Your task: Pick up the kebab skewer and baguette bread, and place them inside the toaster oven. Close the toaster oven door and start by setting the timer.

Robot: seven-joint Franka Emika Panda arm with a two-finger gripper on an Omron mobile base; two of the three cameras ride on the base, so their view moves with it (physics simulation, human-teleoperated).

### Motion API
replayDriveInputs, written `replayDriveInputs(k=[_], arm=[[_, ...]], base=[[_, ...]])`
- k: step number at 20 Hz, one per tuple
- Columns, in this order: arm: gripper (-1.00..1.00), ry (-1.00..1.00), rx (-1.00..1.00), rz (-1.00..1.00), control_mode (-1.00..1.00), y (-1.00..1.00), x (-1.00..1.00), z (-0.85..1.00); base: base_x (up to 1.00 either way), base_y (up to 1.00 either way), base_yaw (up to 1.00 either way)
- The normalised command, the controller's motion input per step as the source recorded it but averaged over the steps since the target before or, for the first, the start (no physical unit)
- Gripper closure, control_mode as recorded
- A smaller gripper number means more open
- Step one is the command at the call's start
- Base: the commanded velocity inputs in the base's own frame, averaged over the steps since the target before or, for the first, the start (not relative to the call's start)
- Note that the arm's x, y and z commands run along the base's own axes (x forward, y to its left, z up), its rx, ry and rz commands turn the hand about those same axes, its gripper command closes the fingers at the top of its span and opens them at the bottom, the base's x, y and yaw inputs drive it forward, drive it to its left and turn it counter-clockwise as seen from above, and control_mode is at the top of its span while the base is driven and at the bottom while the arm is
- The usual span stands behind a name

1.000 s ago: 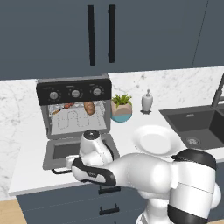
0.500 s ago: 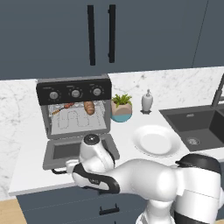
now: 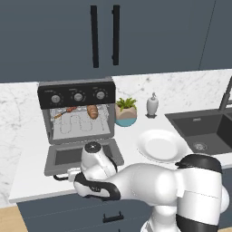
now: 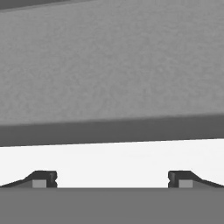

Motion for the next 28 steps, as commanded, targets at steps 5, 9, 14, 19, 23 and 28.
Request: replayDriveInputs(k=[5,9,14,19,23,28], arm=[[-1.0,0.0,0.0,0.0,-1.0,0.0,0.11,-0.13],[-1.0,0.0,0.0,0.0,-1.0,0.0,0.02,-0.25],[-1.0,-0.01,0.0,0.0,-1.0,0.0,0.12,-0.09],[-1.0,-0.05,0.0,0.0,-1.0,0.0,0.2,-0.01],[-1.0,-0.12,0.0,0.0,-1.0,-0.03,0.18,0.0],[-1.0,-0.1,0.0,0.0,-1.0,-0.08,0.25,-0.01]], base=[[0.0,0.0,0.0],[0.0,0.0,0.0],[0.0,0.0,0.0],[0.0,0.0,0.0],[0.0,0.0,0.0],[0.0,0.0,0.0]])
